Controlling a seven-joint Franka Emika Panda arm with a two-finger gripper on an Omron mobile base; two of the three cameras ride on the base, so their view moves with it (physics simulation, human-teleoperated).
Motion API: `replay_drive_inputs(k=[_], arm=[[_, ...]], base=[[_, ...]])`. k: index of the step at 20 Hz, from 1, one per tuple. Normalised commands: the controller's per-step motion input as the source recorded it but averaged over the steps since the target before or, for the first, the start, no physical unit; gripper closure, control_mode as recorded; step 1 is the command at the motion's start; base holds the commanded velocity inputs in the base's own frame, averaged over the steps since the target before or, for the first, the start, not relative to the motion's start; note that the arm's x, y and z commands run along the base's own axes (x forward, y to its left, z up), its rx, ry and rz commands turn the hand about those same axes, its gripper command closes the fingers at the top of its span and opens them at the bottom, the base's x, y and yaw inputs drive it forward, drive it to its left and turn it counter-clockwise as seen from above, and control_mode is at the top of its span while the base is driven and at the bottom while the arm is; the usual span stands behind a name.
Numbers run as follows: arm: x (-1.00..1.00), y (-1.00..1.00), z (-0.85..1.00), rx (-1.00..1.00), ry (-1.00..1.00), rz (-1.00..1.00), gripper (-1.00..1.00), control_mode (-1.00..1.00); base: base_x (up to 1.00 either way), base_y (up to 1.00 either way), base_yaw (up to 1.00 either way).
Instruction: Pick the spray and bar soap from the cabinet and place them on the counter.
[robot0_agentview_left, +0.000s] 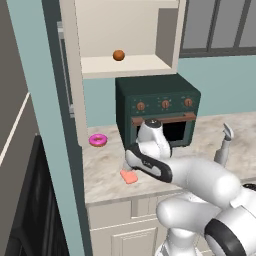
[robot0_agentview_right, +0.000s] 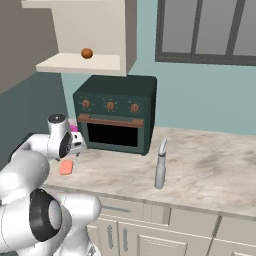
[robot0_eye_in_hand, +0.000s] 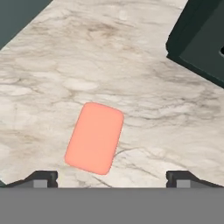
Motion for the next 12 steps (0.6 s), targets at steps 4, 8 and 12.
replay_drive_inputs(k=[4, 8, 12], arm=[[-0.65, -0.29, 0.36, 0.02, -0.05, 0.0, -1.0, -1.0], [-0.76, -0.31, 0.44, 0.03, -0.03, 0.0, -1.0, -1.0], [-0.62, -0.25, 0.91, 0.01, -0.06, 0.0, -1.0, -1.0]], base=[[0.0, 0.0, 0.0], [0.0, 0.0, 0.0], [0.0, 0.0, 0.0]])
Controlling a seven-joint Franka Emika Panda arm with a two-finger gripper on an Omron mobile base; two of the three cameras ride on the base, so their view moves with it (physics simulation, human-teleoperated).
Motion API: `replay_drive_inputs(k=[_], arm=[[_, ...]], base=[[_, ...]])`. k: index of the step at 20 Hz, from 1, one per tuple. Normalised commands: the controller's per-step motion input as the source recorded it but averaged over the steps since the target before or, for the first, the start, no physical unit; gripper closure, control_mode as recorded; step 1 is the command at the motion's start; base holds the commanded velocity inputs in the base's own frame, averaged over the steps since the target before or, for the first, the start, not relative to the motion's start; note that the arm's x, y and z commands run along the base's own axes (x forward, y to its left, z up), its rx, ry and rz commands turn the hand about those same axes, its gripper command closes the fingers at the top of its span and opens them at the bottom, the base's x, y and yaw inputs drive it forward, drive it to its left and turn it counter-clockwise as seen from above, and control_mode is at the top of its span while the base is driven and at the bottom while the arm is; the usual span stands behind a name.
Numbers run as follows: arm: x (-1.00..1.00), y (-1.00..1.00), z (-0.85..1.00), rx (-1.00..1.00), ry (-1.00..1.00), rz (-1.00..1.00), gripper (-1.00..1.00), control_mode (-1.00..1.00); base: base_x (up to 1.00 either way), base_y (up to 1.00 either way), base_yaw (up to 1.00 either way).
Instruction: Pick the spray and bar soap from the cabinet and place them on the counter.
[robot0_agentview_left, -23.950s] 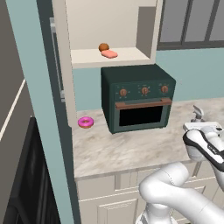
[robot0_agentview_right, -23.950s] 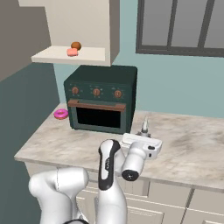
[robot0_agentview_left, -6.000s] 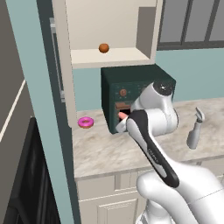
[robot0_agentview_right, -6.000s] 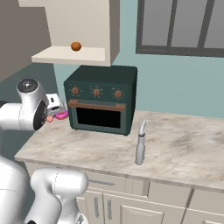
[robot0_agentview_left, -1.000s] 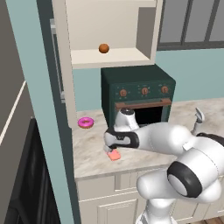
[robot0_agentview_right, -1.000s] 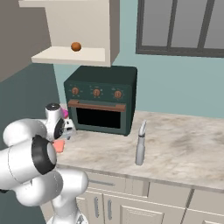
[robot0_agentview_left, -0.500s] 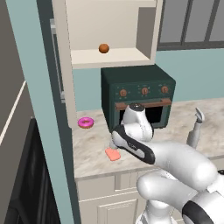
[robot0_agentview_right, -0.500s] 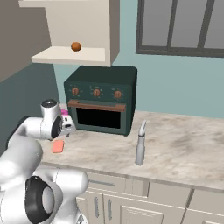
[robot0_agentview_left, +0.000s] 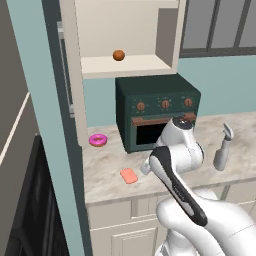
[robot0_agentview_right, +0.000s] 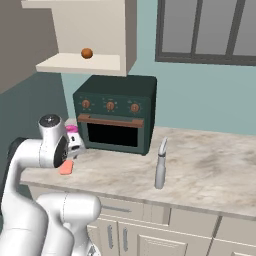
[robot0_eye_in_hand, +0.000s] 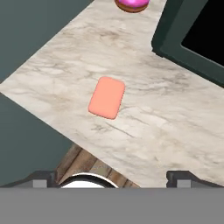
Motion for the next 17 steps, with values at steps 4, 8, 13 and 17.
replay_drive_inputs(k=[4, 8, 13, 17], arm=[[-0.49, -0.24, 1.0, 0.0, -0.06, 0.0, -1.0, -1.0], [-0.53, -0.29, 1.0, 0.0, -0.06, 0.0, -1.0, -1.0], [-0.51, -0.34, 0.98, 0.0, -0.01, 0.0, -1.0, -1.0], [-0.61, -0.29, 0.77, 0.0, -0.02, 0.0, -1.0, -1.0]], base=[[0.0, 0.0, 0.0], [0.0, 0.0, 0.0], [0.0, 0.0, 0.0], [0.0, 0.0, 0.0]])
